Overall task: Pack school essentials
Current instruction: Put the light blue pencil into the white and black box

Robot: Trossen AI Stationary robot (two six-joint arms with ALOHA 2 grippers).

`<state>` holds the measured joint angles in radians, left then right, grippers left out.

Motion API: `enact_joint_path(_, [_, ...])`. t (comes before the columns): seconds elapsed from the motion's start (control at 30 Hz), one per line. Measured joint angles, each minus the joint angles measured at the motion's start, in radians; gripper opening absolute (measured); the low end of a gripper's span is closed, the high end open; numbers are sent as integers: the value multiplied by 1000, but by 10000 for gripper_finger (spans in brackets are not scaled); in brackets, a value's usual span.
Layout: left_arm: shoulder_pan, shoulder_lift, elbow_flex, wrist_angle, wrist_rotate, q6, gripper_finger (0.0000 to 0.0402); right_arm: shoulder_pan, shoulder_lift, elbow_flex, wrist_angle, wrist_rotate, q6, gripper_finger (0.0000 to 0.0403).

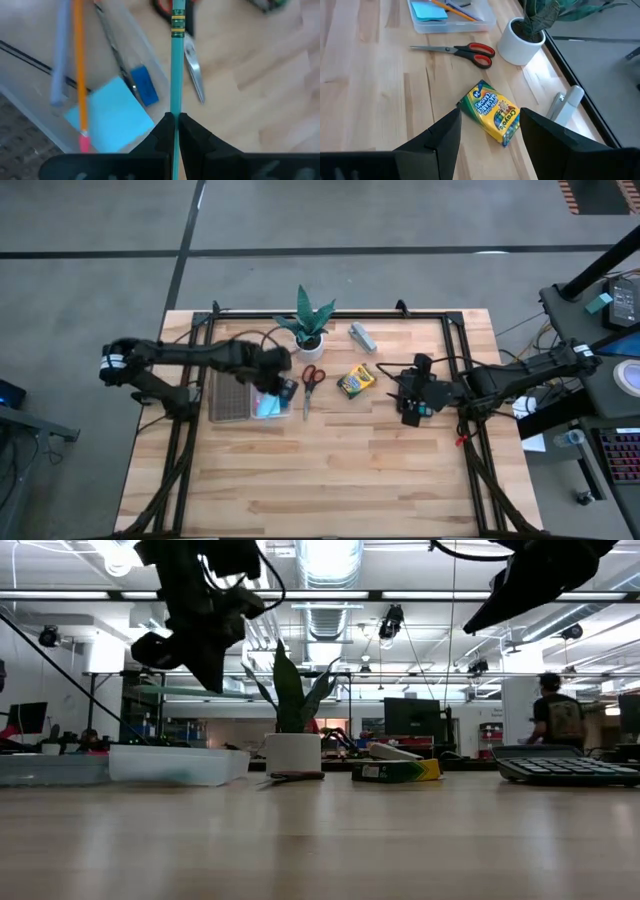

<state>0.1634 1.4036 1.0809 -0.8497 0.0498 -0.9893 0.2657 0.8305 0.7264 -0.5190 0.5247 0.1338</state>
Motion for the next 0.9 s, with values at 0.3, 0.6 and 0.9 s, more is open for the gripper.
enact_joint_path(0.3, [106,3,-39,-64,-42,-127,0,0,-151,-66,4,1,-10,192])
enact_joint_path(0.6, [147,3,-90,-70,-72,-235,0,0,-271,-120,32,2,-40,192])
enact_joint_path(0.9, [194,2,-128,-74,-87,-235,0,0,-304,-134,33,2,-40,192])
